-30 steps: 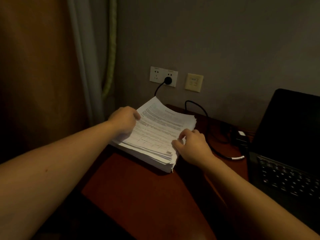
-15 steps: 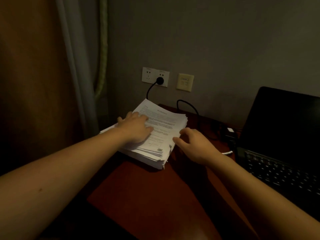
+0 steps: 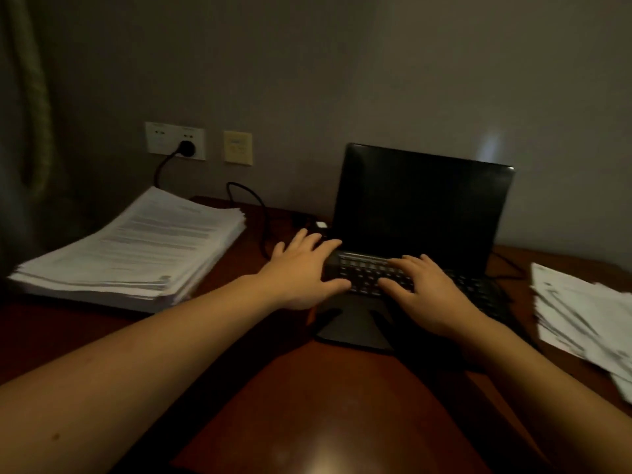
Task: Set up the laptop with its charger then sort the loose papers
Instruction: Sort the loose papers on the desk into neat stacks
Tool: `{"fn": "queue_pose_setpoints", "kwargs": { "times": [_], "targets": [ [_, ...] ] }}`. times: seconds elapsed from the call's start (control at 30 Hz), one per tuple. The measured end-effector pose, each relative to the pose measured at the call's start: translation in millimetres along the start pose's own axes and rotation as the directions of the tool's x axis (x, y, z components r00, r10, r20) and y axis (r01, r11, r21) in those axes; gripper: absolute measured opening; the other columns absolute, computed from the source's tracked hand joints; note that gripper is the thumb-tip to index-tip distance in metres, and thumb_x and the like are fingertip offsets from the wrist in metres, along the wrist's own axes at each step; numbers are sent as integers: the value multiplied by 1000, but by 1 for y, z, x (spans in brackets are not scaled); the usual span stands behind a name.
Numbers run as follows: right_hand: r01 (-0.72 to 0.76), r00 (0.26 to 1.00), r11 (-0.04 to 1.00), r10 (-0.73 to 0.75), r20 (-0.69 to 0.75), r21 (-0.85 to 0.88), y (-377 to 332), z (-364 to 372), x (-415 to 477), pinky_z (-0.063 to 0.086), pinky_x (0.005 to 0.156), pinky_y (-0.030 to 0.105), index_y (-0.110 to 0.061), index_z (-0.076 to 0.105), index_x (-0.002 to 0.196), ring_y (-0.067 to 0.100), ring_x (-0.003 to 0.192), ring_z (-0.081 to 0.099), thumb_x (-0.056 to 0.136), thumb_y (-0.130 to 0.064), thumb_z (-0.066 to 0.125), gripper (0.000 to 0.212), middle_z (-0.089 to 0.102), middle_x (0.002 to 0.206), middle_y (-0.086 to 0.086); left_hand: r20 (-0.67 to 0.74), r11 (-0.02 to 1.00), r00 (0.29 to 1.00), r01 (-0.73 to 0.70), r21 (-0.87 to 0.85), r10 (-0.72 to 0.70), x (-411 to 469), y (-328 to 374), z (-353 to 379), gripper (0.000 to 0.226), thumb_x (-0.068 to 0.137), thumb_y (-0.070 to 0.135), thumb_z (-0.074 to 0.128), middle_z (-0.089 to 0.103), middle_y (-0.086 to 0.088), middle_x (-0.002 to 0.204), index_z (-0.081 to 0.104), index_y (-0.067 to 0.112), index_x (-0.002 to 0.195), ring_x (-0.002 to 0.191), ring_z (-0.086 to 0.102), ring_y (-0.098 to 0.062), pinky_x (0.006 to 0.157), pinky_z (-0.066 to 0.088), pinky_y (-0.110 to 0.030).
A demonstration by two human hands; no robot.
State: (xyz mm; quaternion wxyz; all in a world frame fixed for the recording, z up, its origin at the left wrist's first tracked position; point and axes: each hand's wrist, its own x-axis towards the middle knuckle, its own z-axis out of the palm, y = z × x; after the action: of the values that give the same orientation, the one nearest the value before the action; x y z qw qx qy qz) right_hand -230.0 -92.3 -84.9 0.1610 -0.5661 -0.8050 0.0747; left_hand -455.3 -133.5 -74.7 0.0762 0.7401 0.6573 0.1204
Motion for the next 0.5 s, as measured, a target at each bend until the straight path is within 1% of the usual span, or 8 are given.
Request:
{"fn": "queue_pose_setpoints", "kwargs": {
  "times": [0.13, 0.27, 0.33, 0.43, 0.5],
  "targets": [
    [-134, 991, 991, 134, 4, -15, 76, -35, -28, 15, 123, 47, -31, 35, 154, 26, 154, 12, 99, -57, 46, 62, 27, 164, 1, 25, 992, 992, -123, -3, 123, 24, 88, 31, 78, 95, 64, 48, 4, 1, 168, 12, 37, 158, 154, -9, -22, 123, 3, -56],
    [-240, 971, 969, 239, -19, -60, 151, -63, -61, 20, 121, 45, -29, 38, 153, 27, 152, 20, 99, -57, 42, 61, 32, 162, 3, 54, 974, 973, -227, 10, 226, 49, 171, 59, 76, 95, 64, 46, 5, 1, 168, 14, 36, 158, 154, -9, -23, 124, 2, -55],
    [-311, 950, 948, 311, -17, -63, 186, -74, -79, 21, 121, 47, -28, 38, 153, 28, 151, 21, 97, -62, 38, 65, 32, 162, 4, 82, 964, 961, -266, -9, 265, 62, 202, 72, 76, 94, 66, 46, 6, 1, 168, 16, 36, 158, 154, -9, -23, 124, 1, -55],
    [-401, 916, 912, 398, -42, -92, 239, -84, -103, 26, 118, 54, -27, 41, 151, 29, 146, 30, 85, -74, 25, 82, 38, 159, 4, 123, 945, 937, -327, -17, 326, 80, 241, 88, 74, 96, 65, 45, 9, 0, 167, 18, 34, 158, 154, -8, -25, 123, 3, -54],
    [-460, 888, 882, 459, -40, -99, 270, -88, -118, 27, 117, 57, -26, 42, 150, 28, 144, 33, 88, -72, 24, 79, 39, 158, 3, 143, 930, 919, -365, -34, 366, 87, 264, 95, 68, 100, 57, 43, 11, -3, 167, 20, 30, 158, 154, -7, -27, 123, 4, -52]
  ]
}}
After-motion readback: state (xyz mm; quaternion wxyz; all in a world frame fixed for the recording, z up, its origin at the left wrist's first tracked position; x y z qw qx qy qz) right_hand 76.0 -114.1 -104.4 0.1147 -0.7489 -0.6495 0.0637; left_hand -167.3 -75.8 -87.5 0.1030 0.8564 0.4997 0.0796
